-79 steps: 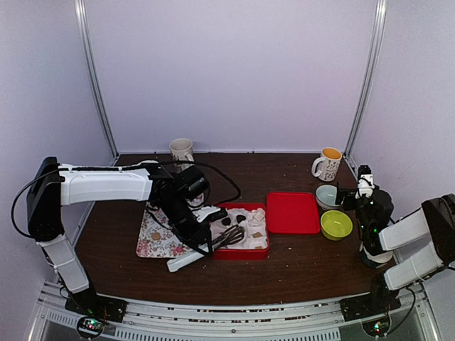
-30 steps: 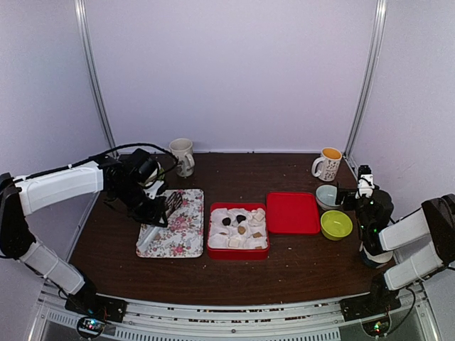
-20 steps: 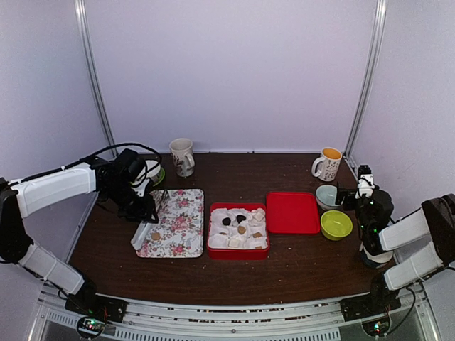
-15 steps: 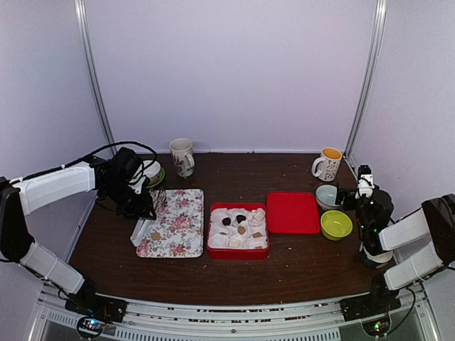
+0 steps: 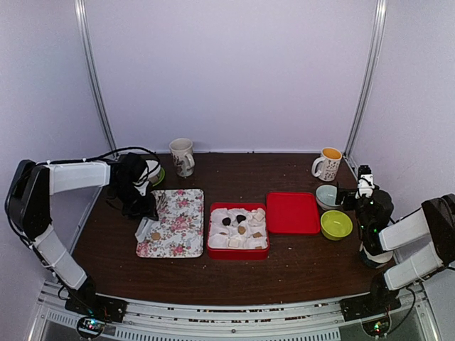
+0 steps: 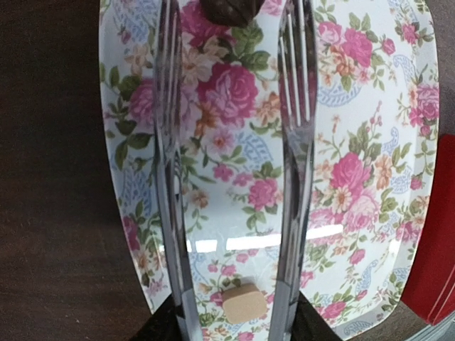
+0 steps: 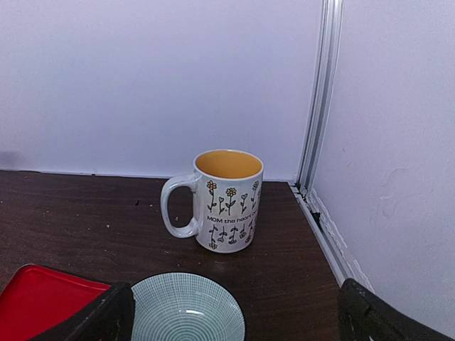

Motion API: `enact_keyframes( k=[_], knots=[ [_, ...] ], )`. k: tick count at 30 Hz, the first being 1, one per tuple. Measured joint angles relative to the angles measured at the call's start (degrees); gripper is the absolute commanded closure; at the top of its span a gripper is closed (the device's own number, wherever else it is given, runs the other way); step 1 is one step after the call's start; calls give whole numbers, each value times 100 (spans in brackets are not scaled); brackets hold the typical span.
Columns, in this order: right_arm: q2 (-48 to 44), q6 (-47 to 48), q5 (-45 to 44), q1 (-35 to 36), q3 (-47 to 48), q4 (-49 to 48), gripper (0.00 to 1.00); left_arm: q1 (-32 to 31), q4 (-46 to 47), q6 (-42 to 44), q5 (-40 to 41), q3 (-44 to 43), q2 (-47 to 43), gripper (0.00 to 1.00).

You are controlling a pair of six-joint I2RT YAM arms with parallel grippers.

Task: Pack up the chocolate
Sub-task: Pick up the fake chocolate from the plate.

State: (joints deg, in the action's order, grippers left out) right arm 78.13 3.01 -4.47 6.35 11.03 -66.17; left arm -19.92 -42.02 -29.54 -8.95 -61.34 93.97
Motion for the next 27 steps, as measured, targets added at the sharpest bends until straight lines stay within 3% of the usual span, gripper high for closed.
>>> enact_keyframes(
  k=[9, 17, 27],
  knots=[
    [0, 0, 0, 0, 0, 0, 0, 122, 164, 146, -44, -348, 564, 57],
    [0, 0, 0, 0, 0, 0, 0, 184, 153, 199, -4, -586, 680, 77],
    [0, 0, 0, 0, 0, 0, 0, 179, -133, 319, -229, -313, 85, 77]
  ],
)
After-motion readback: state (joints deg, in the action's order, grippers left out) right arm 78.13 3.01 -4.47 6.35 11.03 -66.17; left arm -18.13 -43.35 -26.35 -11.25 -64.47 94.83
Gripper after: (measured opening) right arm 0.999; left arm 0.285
